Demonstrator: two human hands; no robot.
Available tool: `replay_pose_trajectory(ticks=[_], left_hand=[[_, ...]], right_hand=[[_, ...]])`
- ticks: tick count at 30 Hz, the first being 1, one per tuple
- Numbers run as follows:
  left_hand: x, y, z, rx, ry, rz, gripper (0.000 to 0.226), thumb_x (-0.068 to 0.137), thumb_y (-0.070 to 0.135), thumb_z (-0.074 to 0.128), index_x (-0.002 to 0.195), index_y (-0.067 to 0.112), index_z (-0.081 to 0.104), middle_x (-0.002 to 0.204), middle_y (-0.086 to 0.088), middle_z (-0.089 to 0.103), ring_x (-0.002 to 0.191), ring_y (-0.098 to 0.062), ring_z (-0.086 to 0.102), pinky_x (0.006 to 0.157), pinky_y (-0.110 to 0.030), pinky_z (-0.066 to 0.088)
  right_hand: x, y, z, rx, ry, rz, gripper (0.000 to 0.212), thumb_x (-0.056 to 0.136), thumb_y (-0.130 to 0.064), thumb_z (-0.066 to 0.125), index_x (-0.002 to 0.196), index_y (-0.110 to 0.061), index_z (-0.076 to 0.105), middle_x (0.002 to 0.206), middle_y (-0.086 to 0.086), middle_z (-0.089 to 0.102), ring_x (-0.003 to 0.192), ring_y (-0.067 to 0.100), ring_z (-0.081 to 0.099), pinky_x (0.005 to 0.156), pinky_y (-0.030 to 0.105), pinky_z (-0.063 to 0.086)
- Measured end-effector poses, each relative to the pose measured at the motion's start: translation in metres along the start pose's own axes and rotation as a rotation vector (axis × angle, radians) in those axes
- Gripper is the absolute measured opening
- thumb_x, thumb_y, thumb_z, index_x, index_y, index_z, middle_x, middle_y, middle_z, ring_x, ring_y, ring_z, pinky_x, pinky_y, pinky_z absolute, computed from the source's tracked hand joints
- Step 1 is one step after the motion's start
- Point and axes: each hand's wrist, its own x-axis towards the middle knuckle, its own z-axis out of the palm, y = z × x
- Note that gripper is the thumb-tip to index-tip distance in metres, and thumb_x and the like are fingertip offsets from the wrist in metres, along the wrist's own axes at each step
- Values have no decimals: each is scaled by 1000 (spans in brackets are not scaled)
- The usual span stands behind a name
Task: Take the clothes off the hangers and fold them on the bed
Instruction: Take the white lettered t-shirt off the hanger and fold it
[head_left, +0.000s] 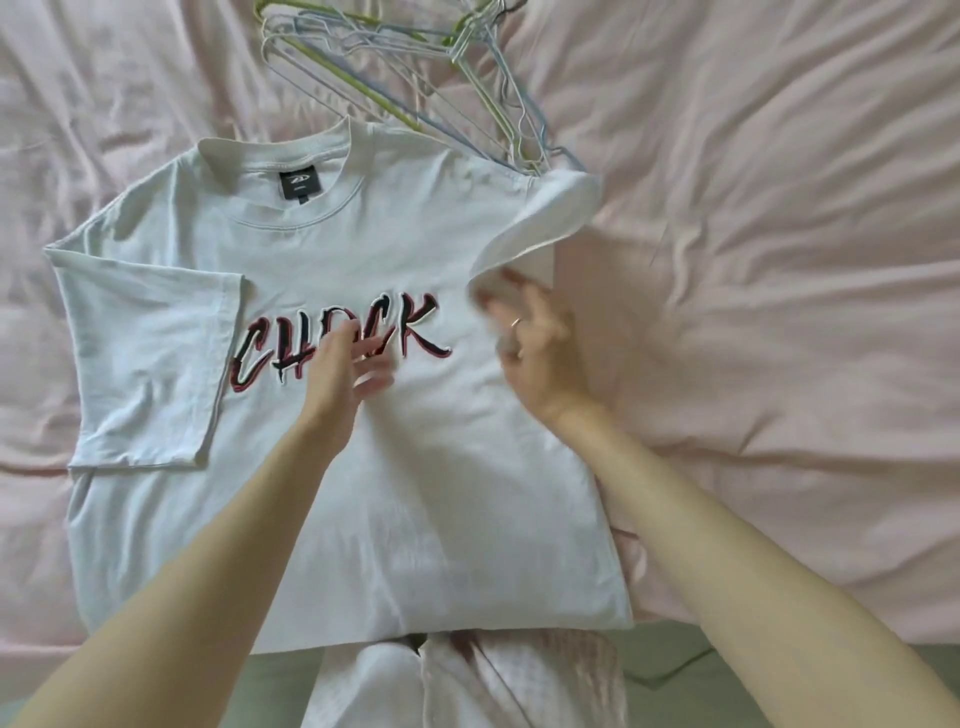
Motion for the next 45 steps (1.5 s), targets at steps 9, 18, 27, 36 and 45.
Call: replay_pose_trajectory(ticks=[9,18,27,36,45], left_hand=[[11,10,-5,-51,-40,-73,27,100,36,40,107,15,56,79,1,67,62,-11,67,62,-27,56],[41,22,21,976,291,571,48,88,26,59,131,9,46,129,-17,40,119,-33,39,98,-36,30],[98,64,112,1016,-109,467,50,92,30,54,138,18,39,131,-4,49,122,-23,44,101,-38,31],[125,73,148,766,-110,345,35,81,34,66,53,18,52,52,7,43,51,-10,40,58,-26,33],[127,69,181,930,80,470,23,83,44,61,75,22,59,76,5,57,91,-19,56,80,-33,17]], right_hand=[[-36,6,27,-248,-489,-208,53,83,-45,43,115,-11,67,125,14,61,118,29,58,98,60,39],[4,24,17,-109,-290,472,51,87,-30,62,131,-7,49,129,13,47,119,31,46,98,41,38],[-25,34,18,57,-210,579,58,77,-53,61,109,-5,55,105,12,51,98,33,54,85,43,46],[-18,57,10,-37,-367,584,19,88,-30,59,92,-14,68,93,1,66,98,23,55,86,35,41],[-12,74,-9,316,-374,920,17,92,-28,55,79,-19,60,63,-14,56,65,9,53,56,19,38]])
